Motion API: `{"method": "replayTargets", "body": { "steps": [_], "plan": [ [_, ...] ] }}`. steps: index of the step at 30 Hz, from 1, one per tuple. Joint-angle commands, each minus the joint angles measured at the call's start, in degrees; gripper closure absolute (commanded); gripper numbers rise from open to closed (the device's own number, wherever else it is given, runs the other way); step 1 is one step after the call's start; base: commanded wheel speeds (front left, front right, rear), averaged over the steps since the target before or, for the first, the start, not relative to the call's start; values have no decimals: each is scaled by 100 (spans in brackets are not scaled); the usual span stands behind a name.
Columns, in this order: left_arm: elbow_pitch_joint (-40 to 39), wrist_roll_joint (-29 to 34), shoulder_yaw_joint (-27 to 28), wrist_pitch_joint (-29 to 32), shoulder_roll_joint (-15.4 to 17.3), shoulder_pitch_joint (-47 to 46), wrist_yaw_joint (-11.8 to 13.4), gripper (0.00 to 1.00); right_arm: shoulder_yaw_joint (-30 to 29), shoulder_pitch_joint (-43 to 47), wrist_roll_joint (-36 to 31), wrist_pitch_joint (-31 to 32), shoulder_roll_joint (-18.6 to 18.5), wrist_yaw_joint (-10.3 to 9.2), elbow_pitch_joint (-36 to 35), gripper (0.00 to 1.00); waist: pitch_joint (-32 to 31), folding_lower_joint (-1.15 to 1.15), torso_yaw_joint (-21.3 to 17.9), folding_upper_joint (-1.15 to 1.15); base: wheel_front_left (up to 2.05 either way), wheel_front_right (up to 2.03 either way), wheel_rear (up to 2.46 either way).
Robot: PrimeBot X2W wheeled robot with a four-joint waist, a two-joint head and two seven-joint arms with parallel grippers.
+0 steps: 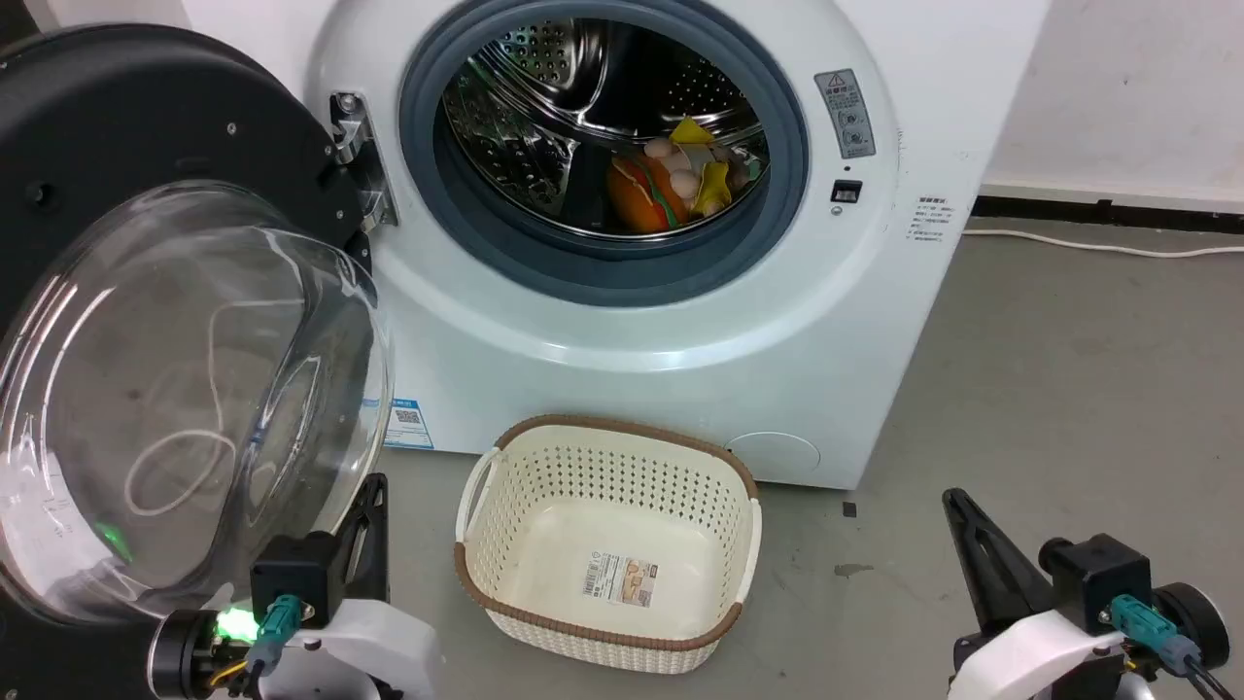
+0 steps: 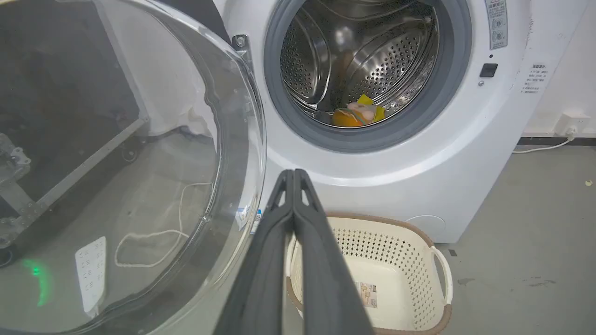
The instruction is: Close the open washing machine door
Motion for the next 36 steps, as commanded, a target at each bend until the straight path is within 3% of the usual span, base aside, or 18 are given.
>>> {"method": "replayTargets", "body": {
  "steps": [1,36],
  "plan": [
    [-24,16,5,2,-1,63,-31,100,-8,-80,-43,1,2,5,-32,100,0,0,0,0,0,0,0],
    [-24,16,5,2,-1,63,-31,100,-8,-80,-43,1,2,5,-32,100,0,0,0,0,0,0,0]
  ]
}}
